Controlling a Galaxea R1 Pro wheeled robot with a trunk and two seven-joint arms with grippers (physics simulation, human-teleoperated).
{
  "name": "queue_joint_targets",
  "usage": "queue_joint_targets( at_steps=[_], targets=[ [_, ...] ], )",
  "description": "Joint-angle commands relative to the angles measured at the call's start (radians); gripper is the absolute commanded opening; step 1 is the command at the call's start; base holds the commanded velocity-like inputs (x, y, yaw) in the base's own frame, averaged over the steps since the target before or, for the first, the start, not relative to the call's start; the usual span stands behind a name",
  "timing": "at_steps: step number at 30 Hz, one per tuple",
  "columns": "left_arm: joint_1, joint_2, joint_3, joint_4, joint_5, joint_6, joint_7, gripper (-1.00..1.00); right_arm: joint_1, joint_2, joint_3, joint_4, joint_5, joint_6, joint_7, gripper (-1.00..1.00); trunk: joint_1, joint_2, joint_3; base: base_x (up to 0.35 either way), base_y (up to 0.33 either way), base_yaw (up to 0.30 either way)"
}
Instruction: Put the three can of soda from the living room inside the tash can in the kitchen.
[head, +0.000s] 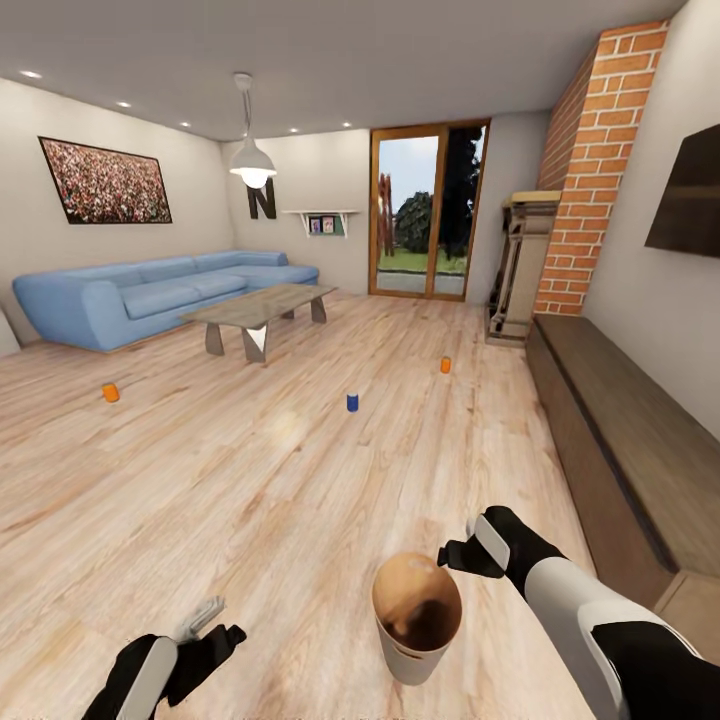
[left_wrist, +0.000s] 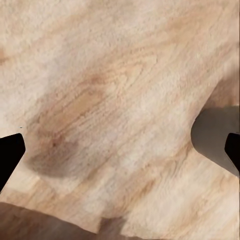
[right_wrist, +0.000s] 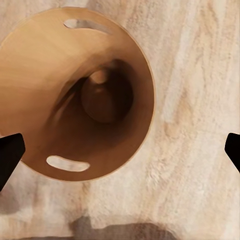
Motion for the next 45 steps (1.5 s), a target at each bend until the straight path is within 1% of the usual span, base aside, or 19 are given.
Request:
queue_joint_targets(
  at_steps=[1,2,6,7,9,10,11,12,13,16,21,23,25,27,30,31,34,39,45],
  targets=[
    [0.005,0.001,0.001,-0.027,0.002,0.003,-0.001,1.0,0.0,0.0,0.0,0.0,0.0,0.0,0.0,1.0,0.004,-0.007,-0.003,0.0,0.0,0.0],
    [0.018,0.003,0.003,-0.074,0.004,0.01,-0.002,1.0,0.0,0.0,0.0,0.0,0.0,0.0,-0.001,1.0,0.008,-0.014,-0.006,0.0,0.0,0.0],
    [0.042,0.008,0.008,-0.144,0.008,0.018,-0.019,1.0,0.0,0.0,0.001,0.001,0.0,0.0,-0.001,1.0,0.023,-0.042,-0.019,0.0,0.0,0.0],
    [0.029,0.024,0.022,-0.151,0.014,0.02,-0.045,1.0,0.0,0.0,0.001,0.001,0.0,0.0,-0.001,1.0,0.027,-0.049,-0.022,0.0,0.0,0.0],
    [0.003,0.039,0.035,-0.15,0.028,0.023,-0.078,1.0,0.0,0.0,0.001,0.002,0.0,0.001,-0.001,1.0,0.035,-0.063,-0.028,0.0,0.0,0.0],
    [-0.029,0.05,0.042,-0.134,0.046,0.027,-0.106,1.0,0.0,-0.001,0.001,0.002,0.0,0.001,-0.001,1.0,0.038,-0.07,-0.031,0.0,0.0,0.0],
    [-0.045,0.053,0.044,-0.12,0.053,0.029,-0.117,1.0,0.0,-0.001,0.001,0.002,0.0,0.001,-0.001,1.0,0.042,-0.077,-0.035,0.0,0.0,0.0],
    [-0.072,0.057,0.048,-0.078,0.063,0.031,-0.135,1.0,0.0,-0.001,0.001,0.002,0.0,0.001,-0.001,1.0,0.046,-0.084,-0.038,0.0,0.0,0.0],
    [-0.083,0.058,0.049,-0.052,0.067,0.031,-0.141,1.0,0.0,-0.001,0.0,0.002,0.0,0.001,-0.001,1.0,0.05,-0.091,-0.041,0.0,0.0,0.0],
    [-0.13,0.059,0.05,0.087,0.08,0.022,-0.165,1.0,-0.001,-0.002,0.001,0.003,0.0,0.001,-0.002,1.0,0.061,-0.112,-0.05,0.0,0.0,0.0],
    [-0.142,0.043,0.047,0.131,0.078,0.017,-0.169,1.0,-0.002,-0.002,0.001,0.004,-0.001,0.001,-0.003,1.0,0.081,-0.147,-0.066,0.0,0.0,0.0],
    [-0.143,0.039,0.04,0.135,0.077,0.017,-0.17,1.0,-0.002,-0.003,0.001,0.003,-0.001,0.001,-0.003,1.0,0.088,-0.161,-0.072,0.0,0.0,0.0],
    [-0.143,0.037,0.015,0.138,0.077,0.016,-0.169,1.0,-0.003,-0.006,0.0,0.001,-0.001,0.001,-0.003,1.0,0.096,-0.175,-0.078,0.0,0.0,0.0],
    [-0.144,0.035,-0.022,0.141,0.077,0.011,-0.168,1.0,-0.01,-0.016,0.0,-0.002,-0.003,0.001,-0.003,1.0,0.104,-0.189,-0.085,0.0,0.0,0.0],
    [-0.144,0.034,-0.036,0.141,0.078,0.0,-0.168,1.0,-0.013,-0.021,0.0,-0.003,-0.004,-0.006,-0.003,1.0,0.115,-0.21,-0.094,0.0,0.0,0.0],
    [-0.144,0.033,-0.044,0.142,0.078,-0.007,-0.168,1.0,-0.015,-0.025,-0.001,-0.003,-0.005,-0.028,-0.003,1.0,0.119,-0.217,-0.097,0.0,0.0,0.0],
    [-0.144,0.033,-0.05,0.143,0.078,-0.013,-0.169,1.0,-0.016,-0.026,-0.001,0.0,-0.007,-0.055,-0.004,1.0,0.12,-0.218,-0.109,0.0,0.0,0.0],
    [-0.144,0.033,-0.052,0.143,0.078,-0.015,-0.168,1.0,-0.017,-0.022,-0.002,0.002,-0.007,-0.065,-0.004,1.0,0.123,-0.219,-0.128,0.0,0.0,0.0],
    [-0.144,0.033,-0.053,0.143,0.078,-0.016,-0.168,1.0,-0.017,-0.024,-0.002,0.002,-0.007,-0.068,-0.004,1.0,0.125,-0.221,-0.151,0.0,0.0,0.0]
  ],
)
